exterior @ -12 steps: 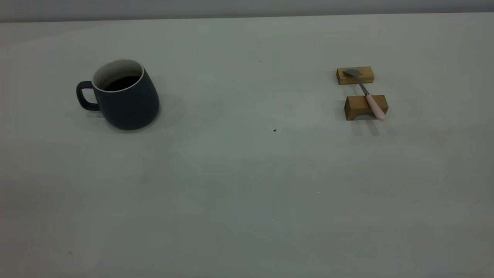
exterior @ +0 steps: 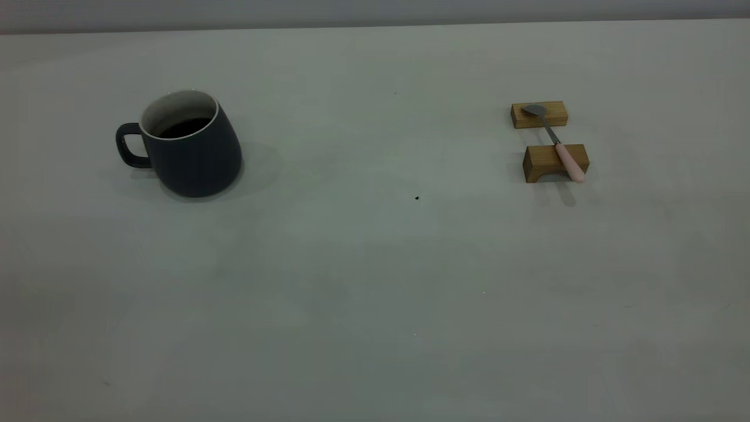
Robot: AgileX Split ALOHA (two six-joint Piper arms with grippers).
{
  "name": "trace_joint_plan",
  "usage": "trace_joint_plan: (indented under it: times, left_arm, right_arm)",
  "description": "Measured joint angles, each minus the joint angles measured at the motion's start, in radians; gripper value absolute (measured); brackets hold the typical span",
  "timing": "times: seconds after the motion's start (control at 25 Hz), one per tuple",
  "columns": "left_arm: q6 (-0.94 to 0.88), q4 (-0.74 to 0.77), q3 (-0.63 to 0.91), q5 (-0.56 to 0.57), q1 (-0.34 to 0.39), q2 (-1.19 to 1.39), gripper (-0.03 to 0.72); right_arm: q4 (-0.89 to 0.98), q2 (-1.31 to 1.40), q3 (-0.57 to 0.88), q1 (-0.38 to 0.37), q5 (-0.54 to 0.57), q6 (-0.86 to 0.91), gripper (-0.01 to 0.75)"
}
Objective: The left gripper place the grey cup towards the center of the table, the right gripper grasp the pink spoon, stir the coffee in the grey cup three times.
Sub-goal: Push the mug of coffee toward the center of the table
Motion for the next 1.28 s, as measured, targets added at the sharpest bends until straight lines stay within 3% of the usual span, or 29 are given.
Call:
trace_joint_plan:
  times: [1.0, 1.28]
  left_arm:
    - [0.000, 0.000, -0.002, -0.001, 0.000, 0.009, 0.572]
    - [0.009, 0.014, -0.130, -0.135, 0.000, 0.397, 0.572]
  right_arm:
    - [0.000, 0.000, 0.000, 0.000, 0.000, 0.000, 0.237]
    - [0.000, 0.000, 0.000, 0.000, 0.000, 0.000, 0.237]
